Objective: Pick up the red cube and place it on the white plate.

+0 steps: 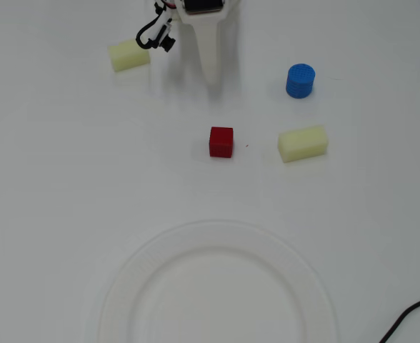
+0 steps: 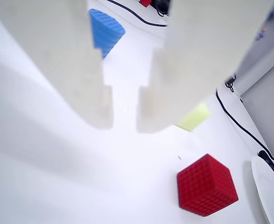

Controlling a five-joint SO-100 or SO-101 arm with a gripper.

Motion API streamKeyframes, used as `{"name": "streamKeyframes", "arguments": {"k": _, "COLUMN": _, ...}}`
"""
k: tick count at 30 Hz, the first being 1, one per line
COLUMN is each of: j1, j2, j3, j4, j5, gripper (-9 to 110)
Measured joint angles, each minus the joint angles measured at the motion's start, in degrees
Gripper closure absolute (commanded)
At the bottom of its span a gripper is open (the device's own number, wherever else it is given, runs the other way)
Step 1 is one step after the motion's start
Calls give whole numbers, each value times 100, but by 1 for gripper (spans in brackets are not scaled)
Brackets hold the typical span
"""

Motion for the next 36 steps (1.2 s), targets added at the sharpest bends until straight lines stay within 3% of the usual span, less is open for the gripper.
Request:
{"name": "streamKeyframes", "arguments": {"k": 25, "j1": 105, "j2": -18, "j3": -439, "j4": -132, "j5": 35, "gripper": 102}}
{"name": "streamKeyframes", "arguments": {"k": 36, "j1": -466, "j2": -3173, "j3": -3190, "j4": 123, "j5": 176, "gripper": 102}}
